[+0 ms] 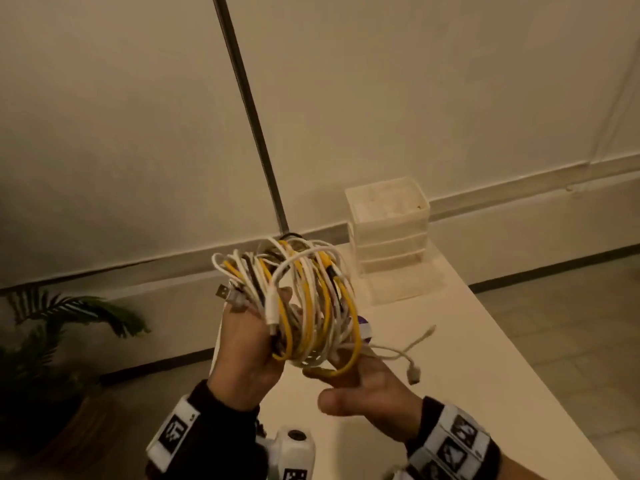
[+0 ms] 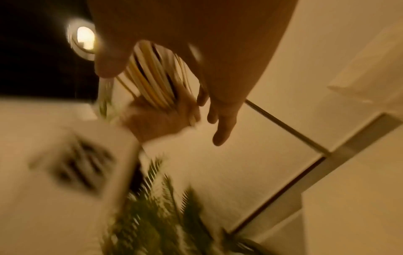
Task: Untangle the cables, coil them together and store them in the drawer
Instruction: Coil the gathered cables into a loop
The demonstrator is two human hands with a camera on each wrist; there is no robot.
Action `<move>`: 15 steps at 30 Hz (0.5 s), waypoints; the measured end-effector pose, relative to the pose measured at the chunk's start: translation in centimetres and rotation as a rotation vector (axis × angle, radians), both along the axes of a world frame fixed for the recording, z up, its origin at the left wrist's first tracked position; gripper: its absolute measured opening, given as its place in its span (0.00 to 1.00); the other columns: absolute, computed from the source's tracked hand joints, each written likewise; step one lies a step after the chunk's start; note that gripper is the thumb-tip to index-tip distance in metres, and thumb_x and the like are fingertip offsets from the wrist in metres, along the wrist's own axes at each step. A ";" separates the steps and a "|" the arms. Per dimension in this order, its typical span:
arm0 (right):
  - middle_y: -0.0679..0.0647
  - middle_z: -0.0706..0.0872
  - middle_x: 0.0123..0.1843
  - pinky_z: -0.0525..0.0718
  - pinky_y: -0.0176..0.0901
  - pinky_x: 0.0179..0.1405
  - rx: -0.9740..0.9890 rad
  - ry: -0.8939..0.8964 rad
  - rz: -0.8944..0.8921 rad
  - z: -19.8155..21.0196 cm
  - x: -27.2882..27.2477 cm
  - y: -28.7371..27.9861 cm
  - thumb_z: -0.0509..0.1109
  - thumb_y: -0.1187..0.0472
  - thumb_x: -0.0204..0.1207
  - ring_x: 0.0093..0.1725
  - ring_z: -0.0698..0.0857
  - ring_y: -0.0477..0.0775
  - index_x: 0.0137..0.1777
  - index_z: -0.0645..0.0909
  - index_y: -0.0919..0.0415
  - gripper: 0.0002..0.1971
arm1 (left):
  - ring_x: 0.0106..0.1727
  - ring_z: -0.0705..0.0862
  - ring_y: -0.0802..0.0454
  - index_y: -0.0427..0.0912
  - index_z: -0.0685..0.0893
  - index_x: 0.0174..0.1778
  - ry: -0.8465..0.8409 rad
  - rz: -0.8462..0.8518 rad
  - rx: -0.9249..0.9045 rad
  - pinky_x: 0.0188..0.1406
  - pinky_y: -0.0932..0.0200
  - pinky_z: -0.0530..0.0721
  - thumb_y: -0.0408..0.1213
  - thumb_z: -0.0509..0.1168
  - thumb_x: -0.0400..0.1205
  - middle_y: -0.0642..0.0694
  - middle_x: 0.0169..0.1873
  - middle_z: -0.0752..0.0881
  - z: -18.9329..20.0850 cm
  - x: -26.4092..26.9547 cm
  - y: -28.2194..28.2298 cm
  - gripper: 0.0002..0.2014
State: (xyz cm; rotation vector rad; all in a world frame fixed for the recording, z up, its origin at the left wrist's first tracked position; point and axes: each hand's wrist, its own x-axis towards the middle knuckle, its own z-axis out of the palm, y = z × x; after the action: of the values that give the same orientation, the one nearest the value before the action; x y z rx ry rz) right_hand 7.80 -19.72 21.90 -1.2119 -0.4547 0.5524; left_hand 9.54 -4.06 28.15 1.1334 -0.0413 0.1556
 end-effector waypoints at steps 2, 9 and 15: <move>0.45 0.82 0.71 0.78 0.43 0.69 0.067 -0.012 -0.007 1.2 -0.6 -0.6 0.81 0.65 0.57 0.73 0.78 0.50 0.78 0.63 0.55 0.48 | 0.40 0.85 0.35 0.24 0.81 0.57 0.040 0.038 0.050 0.40 0.43 0.87 0.26 0.65 0.78 0.28 0.42 0.83 -0.7 -0.1 -0.3 0.13; 0.59 0.88 0.62 0.82 0.62 0.65 0.132 0.089 -0.354 2.1 -1.0 0.7 0.82 0.58 0.63 0.63 0.86 0.62 0.68 0.79 0.59 0.31 | 0.50 0.89 0.35 0.38 0.83 0.60 0.057 0.355 0.326 0.45 0.38 0.91 0.21 0.64 0.81 0.36 0.50 0.89 -3.7 0.6 -0.9 0.14; 0.59 0.90 0.56 0.89 0.54 0.51 -0.004 0.156 -0.436 1.0 0.7 -0.2 0.81 0.56 0.67 0.54 0.90 0.58 0.63 0.78 0.57 0.25 | 0.33 0.87 0.49 0.48 0.77 0.52 0.167 0.431 0.502 0.27 0.55 0.87 0.23 0.64 0.80 0.42 0.43 0.87 -6.6 0.7 -1.7 0.14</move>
State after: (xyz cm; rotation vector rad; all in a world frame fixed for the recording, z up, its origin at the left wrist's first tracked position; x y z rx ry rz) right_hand 8.54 -19.96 22.86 -1.2160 -0.0504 0.2695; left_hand 10.23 -5.75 21.57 1.6437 0.3316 0.4510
